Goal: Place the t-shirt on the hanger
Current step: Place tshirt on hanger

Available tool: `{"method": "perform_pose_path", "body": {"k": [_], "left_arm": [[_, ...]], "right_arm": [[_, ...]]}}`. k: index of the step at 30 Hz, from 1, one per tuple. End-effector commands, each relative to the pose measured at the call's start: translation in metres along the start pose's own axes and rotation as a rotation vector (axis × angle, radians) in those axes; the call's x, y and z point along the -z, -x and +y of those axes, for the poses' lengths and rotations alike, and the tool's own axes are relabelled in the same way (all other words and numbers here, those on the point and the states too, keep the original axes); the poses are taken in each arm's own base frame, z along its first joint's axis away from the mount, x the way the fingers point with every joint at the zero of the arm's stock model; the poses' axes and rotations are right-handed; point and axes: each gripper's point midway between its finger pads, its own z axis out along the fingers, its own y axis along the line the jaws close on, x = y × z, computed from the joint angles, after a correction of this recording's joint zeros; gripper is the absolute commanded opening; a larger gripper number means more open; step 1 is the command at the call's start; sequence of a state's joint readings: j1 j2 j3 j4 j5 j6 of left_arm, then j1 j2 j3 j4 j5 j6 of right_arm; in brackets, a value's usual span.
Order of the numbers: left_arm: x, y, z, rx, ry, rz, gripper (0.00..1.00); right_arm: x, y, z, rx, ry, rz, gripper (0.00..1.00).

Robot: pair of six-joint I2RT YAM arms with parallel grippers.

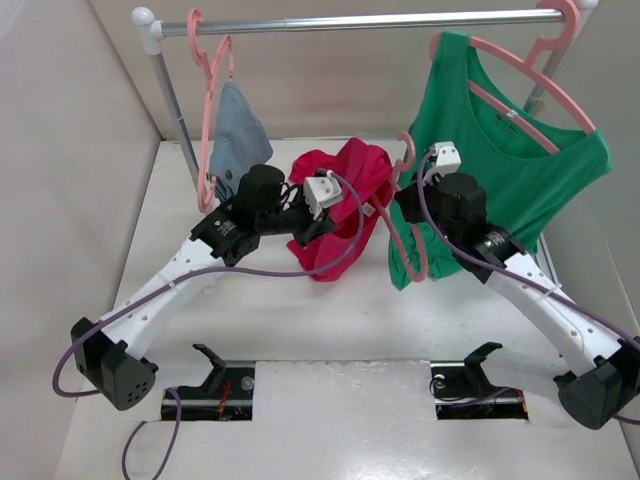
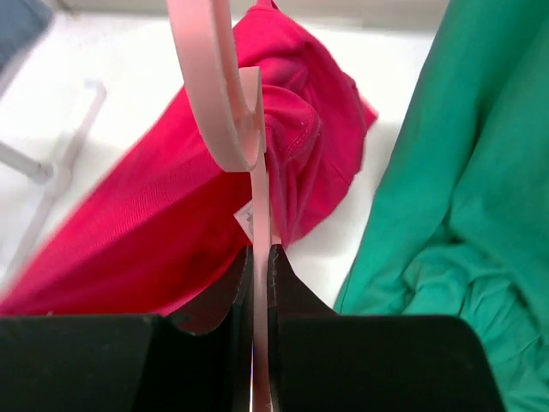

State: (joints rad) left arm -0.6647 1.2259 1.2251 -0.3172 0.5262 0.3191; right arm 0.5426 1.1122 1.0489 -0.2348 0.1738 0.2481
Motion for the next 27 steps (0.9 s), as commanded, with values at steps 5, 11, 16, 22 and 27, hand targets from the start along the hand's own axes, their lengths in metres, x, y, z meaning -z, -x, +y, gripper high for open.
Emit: {"method": "perform_pose_path", "body": {"k": [5,11,16,22,27], "left_arm": [[-0.001,-0.049,-0.041,-0.097,-0.163,0.142,0.0],[-0.004,-0.069,-0.063,-0.174,-0.248,0.187,0.0],[-0.004,-0.07,-0.074,-0.267,-0.312,0.163,0.36],[0.004,-0.04,-0.032,-0.389,-0.062,0.048,0.9],[0.018,0.007,0.021,-0.321,0.262,-0.167,1.0]], "right_arm": [[0.018,0.086,-0.009,0.028,-0.05,-0.253,0.0],[0.026,0.101,0.001,0.128,0.008,-0.282,0.0],[0.028,0.094,0.031,0.263,0.166,-0.306,0.0],[0.021,0.038,0.05,0.326,0.357,-0.264,0.0],[0.021,0.011,0.046,0.328,0.379,-0.285,0.0]]}}
